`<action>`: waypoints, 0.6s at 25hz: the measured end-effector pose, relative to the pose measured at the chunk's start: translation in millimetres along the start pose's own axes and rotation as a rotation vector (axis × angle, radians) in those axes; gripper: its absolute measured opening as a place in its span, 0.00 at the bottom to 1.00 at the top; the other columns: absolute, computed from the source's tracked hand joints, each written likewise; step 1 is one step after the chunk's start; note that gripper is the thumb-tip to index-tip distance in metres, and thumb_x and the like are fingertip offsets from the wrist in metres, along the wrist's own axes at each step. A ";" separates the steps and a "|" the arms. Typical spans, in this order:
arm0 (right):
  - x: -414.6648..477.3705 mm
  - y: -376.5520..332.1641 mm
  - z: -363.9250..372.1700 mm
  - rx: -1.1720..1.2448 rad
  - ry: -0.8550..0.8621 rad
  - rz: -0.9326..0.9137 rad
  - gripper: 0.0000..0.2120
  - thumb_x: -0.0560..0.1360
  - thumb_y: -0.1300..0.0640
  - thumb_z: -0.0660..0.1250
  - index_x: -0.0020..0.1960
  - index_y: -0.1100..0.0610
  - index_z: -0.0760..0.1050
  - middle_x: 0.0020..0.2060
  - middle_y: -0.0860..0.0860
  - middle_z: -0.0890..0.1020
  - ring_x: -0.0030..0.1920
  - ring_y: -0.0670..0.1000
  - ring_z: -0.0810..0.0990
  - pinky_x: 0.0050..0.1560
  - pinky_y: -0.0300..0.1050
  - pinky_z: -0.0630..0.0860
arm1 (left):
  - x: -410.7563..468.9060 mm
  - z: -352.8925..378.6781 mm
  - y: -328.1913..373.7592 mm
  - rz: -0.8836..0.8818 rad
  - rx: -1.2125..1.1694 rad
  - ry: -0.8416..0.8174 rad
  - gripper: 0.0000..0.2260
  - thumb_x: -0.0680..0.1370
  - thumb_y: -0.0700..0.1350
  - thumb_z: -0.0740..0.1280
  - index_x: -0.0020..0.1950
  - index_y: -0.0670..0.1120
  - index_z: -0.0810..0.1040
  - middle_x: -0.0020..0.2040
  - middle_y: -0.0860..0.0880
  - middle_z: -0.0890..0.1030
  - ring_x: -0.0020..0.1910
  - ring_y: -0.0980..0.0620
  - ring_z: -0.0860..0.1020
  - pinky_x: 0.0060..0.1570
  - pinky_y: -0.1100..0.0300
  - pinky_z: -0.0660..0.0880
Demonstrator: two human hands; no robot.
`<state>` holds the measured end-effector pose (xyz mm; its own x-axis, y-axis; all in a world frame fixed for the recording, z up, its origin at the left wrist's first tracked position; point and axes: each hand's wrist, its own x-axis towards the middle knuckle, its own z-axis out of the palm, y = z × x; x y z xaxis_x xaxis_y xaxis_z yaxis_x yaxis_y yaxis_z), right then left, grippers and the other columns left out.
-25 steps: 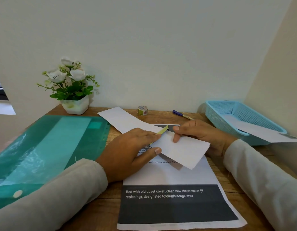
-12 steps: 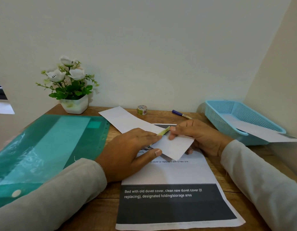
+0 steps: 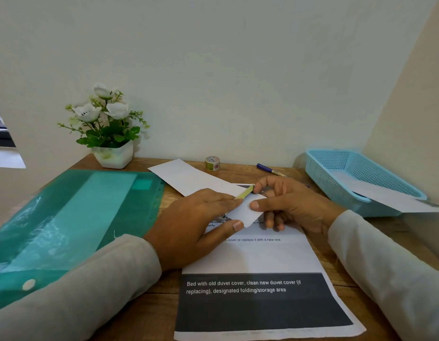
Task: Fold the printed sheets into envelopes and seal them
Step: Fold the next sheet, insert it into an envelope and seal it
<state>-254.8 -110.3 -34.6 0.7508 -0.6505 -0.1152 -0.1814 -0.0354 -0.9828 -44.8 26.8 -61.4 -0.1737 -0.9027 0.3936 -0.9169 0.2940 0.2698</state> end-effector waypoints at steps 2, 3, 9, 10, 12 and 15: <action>1.7 -0.7 2.4 0.025 0.043 -0.027 0.20 0.74 0.66 0.74 0.63 0.59 0.72 0.40 0.60 0.85 0.27 0.52 0.81 0.22 0.41 0.75 | 0.2 -0.4 -0.8 0.001 0.021 0.020 0.29 0.79 0.68 0.51 0.74 0.54 0.71 0.70 0.55 0.75 0.68 0.57 0.71 0.67 0.58 0.71; 0.3 -1.6 0.9 0.037 0.046 -0.045 0.23 0.74 0.67 0.74 0.66 0.58 0.72 0.41 0.59 0.85 0.27 0.53 0.81 0.23 0.42 0.75 | 0.0 -0.2 -1.4 0.004 0.036 0.038 0.28 0.80 0.67 0.52 0.74 0.54 0.72 0.70 0.55 0.76 0.67 0.58 0.72 0.66 0.60 0.70; -3.2 -0.8 -1.8 0.024 0.057 -0.066 0.26 0.74 0.69 0.73 0.69 0.56 0.73 0.38 0.58 0.82 0.29 0.53 0.82 0.25 0.43 0.75 | -0.7 -0.8 -0.7 0.006 0.030 0.053 0.29 0.80 0.67 0.52 0.74 0.54 0.71 0.70 0.55 0.76 0.68 0.57 0.72 0.67 0.61 0.68; -1.4 -0.3 0.2 0.029 0.068 -0.065 0.26 0.74 0.69 0.73 0.69 0.57 0.73 0.38 0.58 0.82 0.29 0.53 0.82 0.25 0.43 0.75 | -0.5 -1.1 -0.4 0.009 0.020 0.057 0.29 0.79 0.68 0.52 0.74 0.54 0.71 0.70 0.54 0.76 0.69 0.57 0.72 0.67 0.59 0.69; 1.2 -0.5 5.1 0.046 0.092 -0.072 0.27 0.74 0.68 0.74 0.70 0.57 0.72 0.39 0.58 0.81 0.29 0.54 0.81 0.24 0.43 0.75 | -0.7 -1.6 0.4 0.004 0.004 0.061 0.30 0.79 0.69 0.51 0.74 0.54 0.70 0.71 0.55 0.75 0.70 0.57 0.71 0.68 0.55 0.71; 3.1 -1.7 11.5 0.075 0.128 -0.064 0.26 0.74 0.67 0.74 0.69 0.57 0.71 0.42 0.60 0.82 0.30 0.54 0.81 0.24 0.43 0.76 | -1.3 -1.7 3.1 0.013 -0.014 0.065 0.31 0.78 0.69 0.51 0.75 0.54 0.70 0.71 0.54 0.75 0.70 0.55 0.72 0.67 0.50 0.72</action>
<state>-244.9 -103.6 -34.9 0.6710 -0.7405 -0.0376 -0.0842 -0.0257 -0.9961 -46.7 29.4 -59.6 -0.1612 -0.8769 0.4528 -0.9095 0.3101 0.2768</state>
